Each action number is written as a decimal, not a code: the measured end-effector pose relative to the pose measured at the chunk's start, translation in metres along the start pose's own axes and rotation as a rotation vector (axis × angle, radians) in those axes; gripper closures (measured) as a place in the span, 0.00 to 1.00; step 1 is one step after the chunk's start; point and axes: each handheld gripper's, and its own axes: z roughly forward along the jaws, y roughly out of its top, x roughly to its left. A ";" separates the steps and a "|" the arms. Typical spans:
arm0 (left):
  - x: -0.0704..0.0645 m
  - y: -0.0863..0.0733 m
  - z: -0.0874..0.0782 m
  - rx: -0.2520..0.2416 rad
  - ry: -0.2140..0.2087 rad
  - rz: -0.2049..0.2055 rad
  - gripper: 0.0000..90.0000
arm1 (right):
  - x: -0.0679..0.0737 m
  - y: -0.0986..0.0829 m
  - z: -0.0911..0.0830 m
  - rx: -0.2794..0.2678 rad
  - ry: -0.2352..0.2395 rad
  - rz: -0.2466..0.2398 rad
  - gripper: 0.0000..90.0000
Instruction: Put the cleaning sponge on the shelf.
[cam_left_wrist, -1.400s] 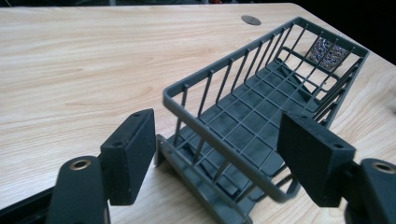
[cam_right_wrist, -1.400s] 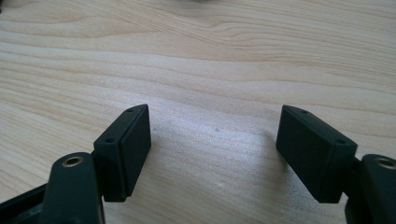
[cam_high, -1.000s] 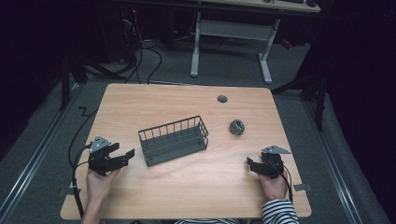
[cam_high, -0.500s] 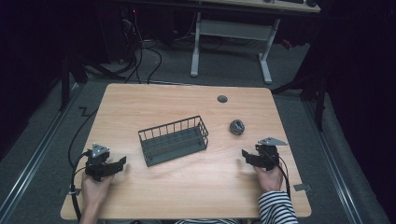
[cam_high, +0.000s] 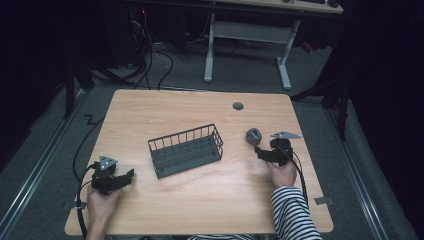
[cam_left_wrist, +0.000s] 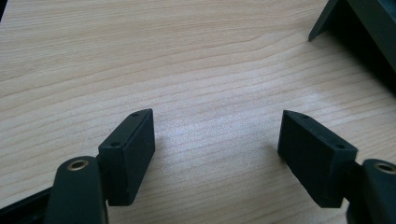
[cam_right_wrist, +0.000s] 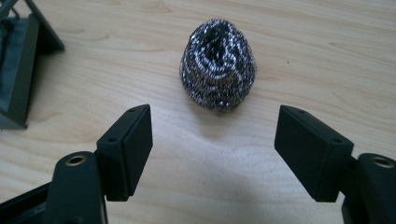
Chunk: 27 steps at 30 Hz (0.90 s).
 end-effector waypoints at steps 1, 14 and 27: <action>0.000 0.000 0.000 -0.001 0.001 0.003 0.31 | -0.001 0.002 0.002 -0.003 -0.002 0.004 0.31; 0.000 -0.001 0.000 -0.008 0.005 0.002 0.30 | -0.002 0.024 0.026 -0.013 0.002 0.051 0.31; -0.001 -0.001 0.000 -0.007 0.007 0.002 0.29 | 0.001 0.037 0.055 0.053 -0.028 0.076 0.36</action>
